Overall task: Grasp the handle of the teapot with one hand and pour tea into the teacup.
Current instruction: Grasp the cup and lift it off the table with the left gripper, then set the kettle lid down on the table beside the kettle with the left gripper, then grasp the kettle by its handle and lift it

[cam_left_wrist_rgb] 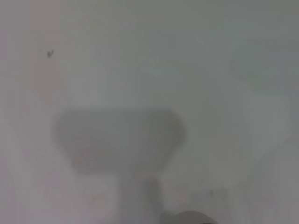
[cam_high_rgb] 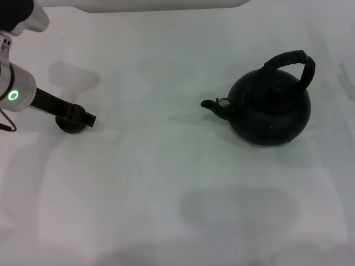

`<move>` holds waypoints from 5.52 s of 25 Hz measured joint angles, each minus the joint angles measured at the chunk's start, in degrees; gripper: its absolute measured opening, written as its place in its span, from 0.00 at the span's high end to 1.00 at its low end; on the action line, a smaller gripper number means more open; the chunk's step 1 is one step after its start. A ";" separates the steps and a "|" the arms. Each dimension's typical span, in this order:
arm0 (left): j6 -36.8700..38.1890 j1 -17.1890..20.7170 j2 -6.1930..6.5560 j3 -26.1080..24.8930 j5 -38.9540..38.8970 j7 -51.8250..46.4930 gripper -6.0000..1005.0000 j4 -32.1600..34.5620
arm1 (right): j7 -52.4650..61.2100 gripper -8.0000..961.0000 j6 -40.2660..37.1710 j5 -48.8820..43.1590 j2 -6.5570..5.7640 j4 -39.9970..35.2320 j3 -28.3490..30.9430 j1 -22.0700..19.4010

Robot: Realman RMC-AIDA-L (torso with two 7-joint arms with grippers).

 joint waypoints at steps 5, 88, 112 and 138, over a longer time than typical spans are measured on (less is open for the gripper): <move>0.20 -0.30 0.03 -0.26 -0.06 -0.23 0.13 -0.41 | -0.06 0.12 0.02 0.00 -0.08 0.00 0.00 0.00; -2.76 -14.12 -0.62 27.42 -6.68 1.37 0.23 -3.81 | 0.27 0.13 0.36 0.00 0.01 0.38 -0.34 1.36; -2.93 -13.40 -0.54 25.48 -7.15 1.65 0.14 2.21 | 0.28 0.14 0.38 0.00 0.01 0.37 -0.29 1.14; -15.32 -2.97 -0.56 15.74 -21.23 15.12 0.13 12.69 | 0.16 0.14 -0.16 -0.10 -0.08 0.38 -0.08 1.13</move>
